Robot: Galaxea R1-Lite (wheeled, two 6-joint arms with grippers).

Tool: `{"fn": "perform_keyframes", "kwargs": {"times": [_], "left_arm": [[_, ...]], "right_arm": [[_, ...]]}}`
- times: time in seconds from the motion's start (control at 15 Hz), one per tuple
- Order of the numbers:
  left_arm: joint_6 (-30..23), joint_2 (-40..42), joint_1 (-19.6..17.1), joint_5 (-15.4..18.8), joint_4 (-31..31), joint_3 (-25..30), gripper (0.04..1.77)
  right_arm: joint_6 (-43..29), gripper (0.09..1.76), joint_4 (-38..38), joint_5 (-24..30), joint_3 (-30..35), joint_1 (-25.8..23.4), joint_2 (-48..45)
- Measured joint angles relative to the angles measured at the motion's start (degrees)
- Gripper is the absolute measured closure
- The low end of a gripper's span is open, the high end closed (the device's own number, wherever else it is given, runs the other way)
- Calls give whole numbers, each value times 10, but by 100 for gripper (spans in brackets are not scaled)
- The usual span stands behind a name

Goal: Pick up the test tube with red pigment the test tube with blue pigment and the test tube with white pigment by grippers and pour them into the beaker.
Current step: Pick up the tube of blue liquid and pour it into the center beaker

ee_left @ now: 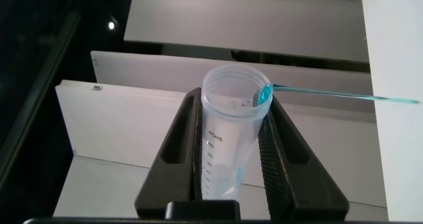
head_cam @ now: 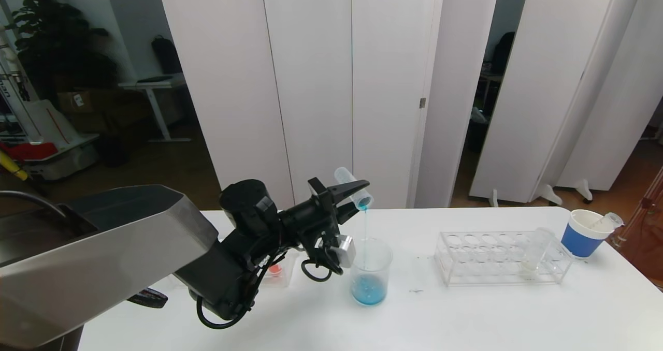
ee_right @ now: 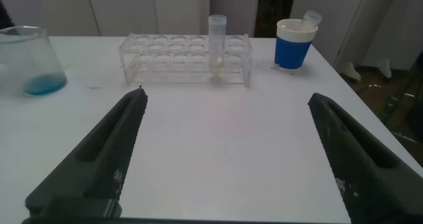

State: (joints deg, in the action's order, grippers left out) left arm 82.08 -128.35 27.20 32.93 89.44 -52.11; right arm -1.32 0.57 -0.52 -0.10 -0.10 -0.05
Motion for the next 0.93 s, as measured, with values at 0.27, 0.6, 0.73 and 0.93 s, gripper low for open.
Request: {"fn": "perform_keyframes", "kwargs": {"times": [0.27,0.6,0.73,0.93], "left_arm": [[5,4,0,0,0,0,122],[9,5,-2,0,0,0,122],[10,6,-2,0,0,1,122],[10,8,-2,0,0,2,122]], "right_arm": [[0,10,0,0,0,0,0],[0,10,0,0,0,0,0],[0,10,0,0,0,0,0],[0,10,0,0,0,0,0]]}}
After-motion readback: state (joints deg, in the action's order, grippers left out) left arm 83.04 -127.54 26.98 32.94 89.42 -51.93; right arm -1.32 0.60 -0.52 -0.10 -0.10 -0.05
